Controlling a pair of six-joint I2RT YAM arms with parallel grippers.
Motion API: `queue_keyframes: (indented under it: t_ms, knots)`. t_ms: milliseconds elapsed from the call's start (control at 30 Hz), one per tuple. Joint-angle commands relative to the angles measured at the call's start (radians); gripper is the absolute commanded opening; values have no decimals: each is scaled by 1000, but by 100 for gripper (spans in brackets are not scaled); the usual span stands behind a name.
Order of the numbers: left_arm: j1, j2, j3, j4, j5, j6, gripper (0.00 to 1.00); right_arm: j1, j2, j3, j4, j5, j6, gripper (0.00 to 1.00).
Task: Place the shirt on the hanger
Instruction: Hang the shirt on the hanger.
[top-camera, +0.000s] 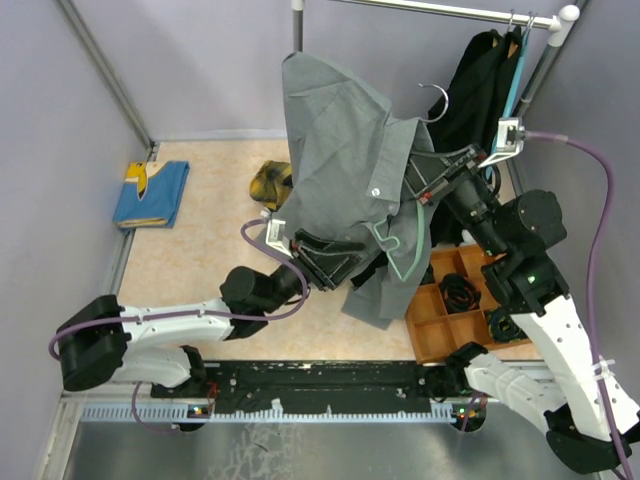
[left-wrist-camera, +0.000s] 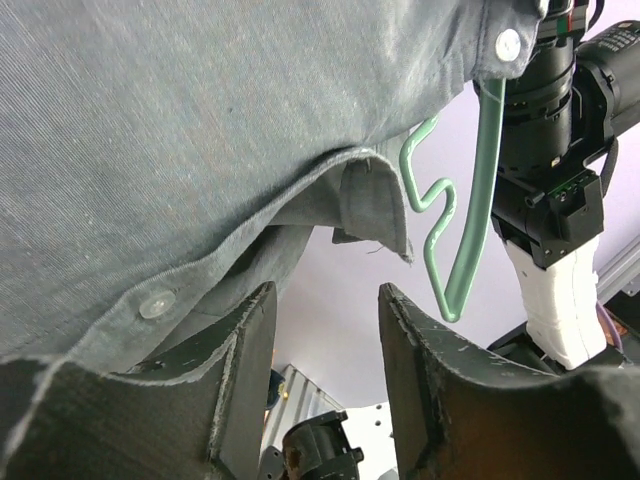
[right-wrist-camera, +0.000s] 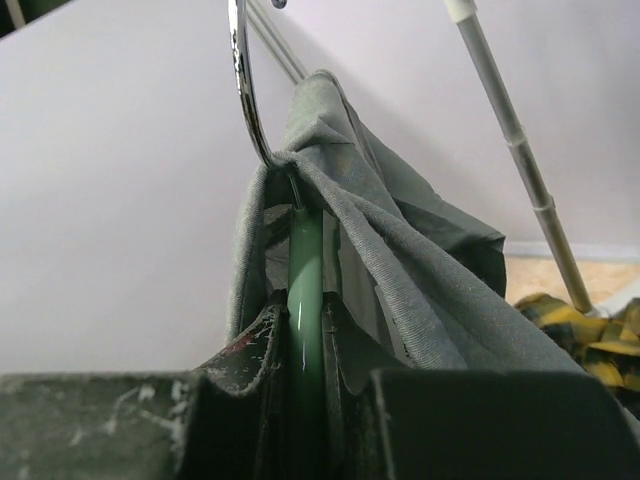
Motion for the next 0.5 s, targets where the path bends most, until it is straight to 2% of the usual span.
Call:
queue_keyframes:
  t_ms: [0,133,300,467]
  knots:
    - [1,3,-25,92,-30,-91,49,-8,-41,34,39,8,-59,0]
    - [1,-5,-14,65,-72,-129,44,-8,-49,14,35,24,-79,0]
    - [-1,5,32,11,-70,-132,48,-8,-48,-11,49,43,-111,0]
    - [-4,38,70,15,-43,-147,48,-8,-47,-30,56,58,-128,0]
